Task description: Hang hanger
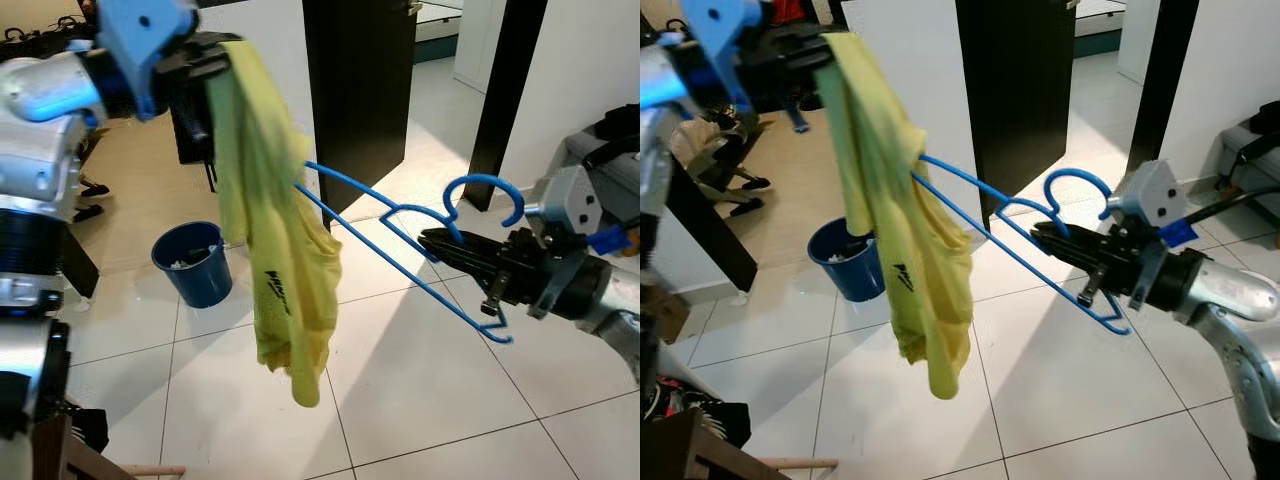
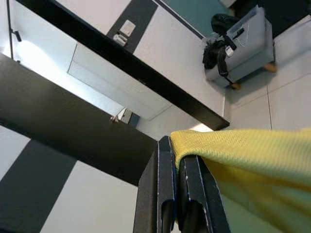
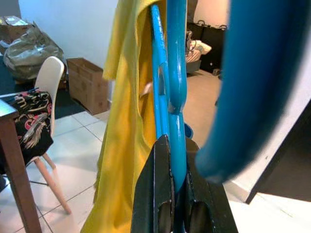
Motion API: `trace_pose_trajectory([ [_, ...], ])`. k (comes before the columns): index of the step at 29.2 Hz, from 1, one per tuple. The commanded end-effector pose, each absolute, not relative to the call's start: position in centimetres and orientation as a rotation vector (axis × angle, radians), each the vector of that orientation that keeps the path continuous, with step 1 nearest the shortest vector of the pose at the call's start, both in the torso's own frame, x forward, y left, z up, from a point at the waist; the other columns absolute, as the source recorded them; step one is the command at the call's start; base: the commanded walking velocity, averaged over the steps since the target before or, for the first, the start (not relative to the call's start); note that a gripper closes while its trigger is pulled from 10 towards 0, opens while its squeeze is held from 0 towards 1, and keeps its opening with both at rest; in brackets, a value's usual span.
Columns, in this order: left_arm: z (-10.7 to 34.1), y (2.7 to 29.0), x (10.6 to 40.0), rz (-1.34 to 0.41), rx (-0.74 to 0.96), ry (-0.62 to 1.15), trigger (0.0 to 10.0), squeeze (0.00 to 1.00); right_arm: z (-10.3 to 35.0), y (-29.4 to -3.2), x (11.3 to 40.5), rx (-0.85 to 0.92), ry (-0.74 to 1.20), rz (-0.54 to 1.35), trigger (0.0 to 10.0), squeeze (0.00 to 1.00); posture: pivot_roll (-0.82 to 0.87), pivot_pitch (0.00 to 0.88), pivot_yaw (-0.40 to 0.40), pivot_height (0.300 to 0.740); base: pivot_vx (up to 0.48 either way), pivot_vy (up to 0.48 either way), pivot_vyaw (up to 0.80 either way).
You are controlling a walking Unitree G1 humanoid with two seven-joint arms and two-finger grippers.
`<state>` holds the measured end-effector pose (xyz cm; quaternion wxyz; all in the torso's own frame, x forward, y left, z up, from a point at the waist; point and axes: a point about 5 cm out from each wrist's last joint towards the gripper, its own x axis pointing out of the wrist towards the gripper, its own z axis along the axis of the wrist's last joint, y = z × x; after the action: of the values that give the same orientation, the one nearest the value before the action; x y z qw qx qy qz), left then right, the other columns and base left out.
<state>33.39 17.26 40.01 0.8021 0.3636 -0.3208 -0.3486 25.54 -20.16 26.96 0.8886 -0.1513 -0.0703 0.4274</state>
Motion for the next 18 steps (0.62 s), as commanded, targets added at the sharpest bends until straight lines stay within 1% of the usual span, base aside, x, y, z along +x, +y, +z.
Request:
trace_pose_trajectory([
  [1, 41.0, 17.0, 33.0, -0.759, 0.775, -0.729, 10.0, 0.0, 27.1, -19.5, 25.4, -0.314, -0.172, 0.912, 10.0, 0.0, -0.11, 0.0, 0.12, 0.74, 0.0, 0.0, 0.0],
  [8, 41.1, 16.3, 32.3, -0.837, 0.733, -0.78, 10.0, 0.0, 27.2, -19.4, 25.7, -0.3, -0.193, 0.905, 10.0, 0.0, -0.1, 0.0, 0.119, 0.74, 0.0, 0.0, 0.0],
  [15, 40.9, 16.2, 32.0, -0.877, 0.732, -0.754, 10.0, 0.0, 27.4, -19.1, 25.9, -0.283, -0.218, 0.903, 10.0, 0.0, -0.1, 0.0, 0.121, 0.74, 0.0, 0.0, 0.0],
  [16, 40.3, 16.2, 32.0, -0.901, 0.747, -0.709, 10.0, 0.0, 27.5, -18.9, 26.1, -0.27, -0.236, 0.9, 10.0, 0.0, -0.1, 0.0, 0.122, 0.74, 0.0, 0.0, 0.0],
  [17, 40.3, 16.2, 32.0, -0.901, 0.747, -0.709, 10.0, 0.0, 27.5, -18.9, 26.1, -0.27, -0.236, 0.9, 10.0, 0.0, -0.1, 0.0, 0.122, 0.74, 0.0, 0.0, 0.0],
  [18, 39.2, 16.6, 32.1, -0.926, 0.813, -0.617, 10.0, 0.0, 27.7, -18.8, 26.2, -0.254, -0.26, 0.893, 10.0, 0.0, -0.1, 0.0, 0.128, 0.74, 0.0, 0.0, 0.0],
])
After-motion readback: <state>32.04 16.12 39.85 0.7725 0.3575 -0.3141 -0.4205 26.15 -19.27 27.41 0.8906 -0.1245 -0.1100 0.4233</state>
